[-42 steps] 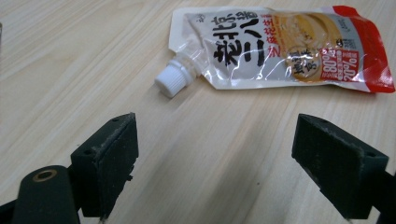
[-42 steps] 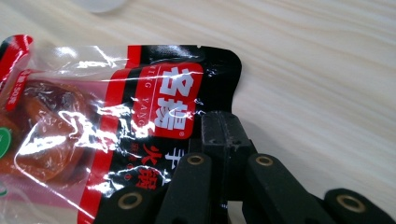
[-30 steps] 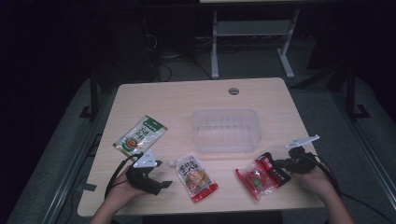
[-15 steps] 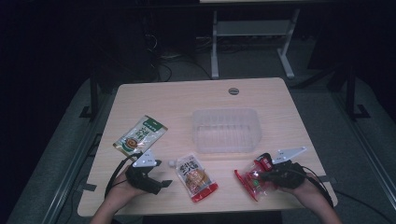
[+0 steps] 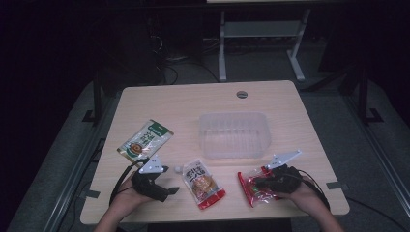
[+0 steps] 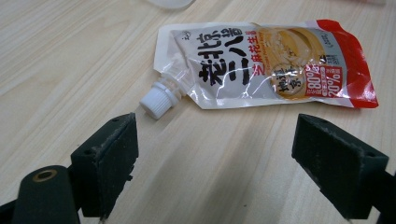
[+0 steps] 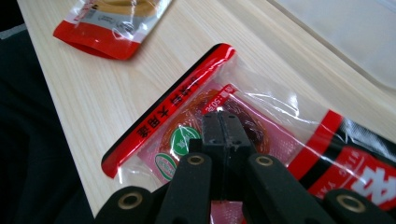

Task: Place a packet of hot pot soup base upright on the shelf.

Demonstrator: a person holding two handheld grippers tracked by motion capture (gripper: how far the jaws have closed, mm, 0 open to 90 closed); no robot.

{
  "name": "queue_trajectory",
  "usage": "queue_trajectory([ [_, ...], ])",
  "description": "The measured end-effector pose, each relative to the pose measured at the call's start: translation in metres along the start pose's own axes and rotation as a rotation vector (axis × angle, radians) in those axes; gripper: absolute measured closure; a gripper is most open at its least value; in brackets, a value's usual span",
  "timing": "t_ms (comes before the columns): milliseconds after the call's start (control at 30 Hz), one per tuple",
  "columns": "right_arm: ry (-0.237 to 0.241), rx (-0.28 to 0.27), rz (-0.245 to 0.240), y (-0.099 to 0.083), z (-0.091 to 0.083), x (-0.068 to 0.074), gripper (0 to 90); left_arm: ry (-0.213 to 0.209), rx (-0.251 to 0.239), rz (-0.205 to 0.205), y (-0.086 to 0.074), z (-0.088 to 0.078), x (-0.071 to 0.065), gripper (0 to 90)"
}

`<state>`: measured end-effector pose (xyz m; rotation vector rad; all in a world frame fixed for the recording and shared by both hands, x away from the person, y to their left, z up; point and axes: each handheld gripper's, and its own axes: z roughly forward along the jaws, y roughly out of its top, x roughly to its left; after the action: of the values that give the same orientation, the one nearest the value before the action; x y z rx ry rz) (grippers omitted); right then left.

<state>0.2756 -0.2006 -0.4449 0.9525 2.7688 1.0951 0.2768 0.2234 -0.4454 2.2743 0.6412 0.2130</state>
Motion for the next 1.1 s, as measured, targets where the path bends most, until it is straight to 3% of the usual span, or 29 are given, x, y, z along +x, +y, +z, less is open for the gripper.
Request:
queue_trajectory([
  [200,0.009,0.002,-0.033,0.008,0.007,0.004,89.7,-0.012,-0.014,0.008,0.008,0.003,-0.008,14.2],
  [300,0.013,-0.029,0.0,0.006,0.0,0.002,87.1,-0.028,-0.014,0.027,0.016,0.005,-0.014,14.7],
  [367,0.002,-0.054,0.017,0.003,-0.008,0.0,83.7,-0.046,-0.04,0.027,0.021,0.007,-0.018,17.7],
  [467,-0.034,-0.082,0.055,-0.002,-0.019,-0.005,74.2,-0.084,-0.064,0.036,0.031,0.011,-0.024,26.0],
  [567,-0.066,-0.113,0.102,-0.007,-0.028,-0.009,65.3,-0.113,-0.071,0.055,0.043,0.018,-0.031,40.9],
  [767,-0.104,-0.12,0.139,-0.019,-0.037,-0.012,49.5,-0.19,-0.071,0.114,0.073,0.039,-0.048,68.9],
  [900,-0.128,-0.117,0.152,-0.027,-0.041,-0.014,43.7,-0.234,-0.06,0.139,0.091,0.059,-0.057,84.5],
  [967,-0.129,-0.107,0.16,-0.031,-0.042,-0.016,42.0,-0.247,-0.049,0.162,0.1,0.071,-0.062,89.2],
  [1100,-0.153,-0.105,0.171,-0.035,-0.045,-0.019,39.0,-0.266,-0.035,0.189,0.111,0.091,-0.069,89.6],
])
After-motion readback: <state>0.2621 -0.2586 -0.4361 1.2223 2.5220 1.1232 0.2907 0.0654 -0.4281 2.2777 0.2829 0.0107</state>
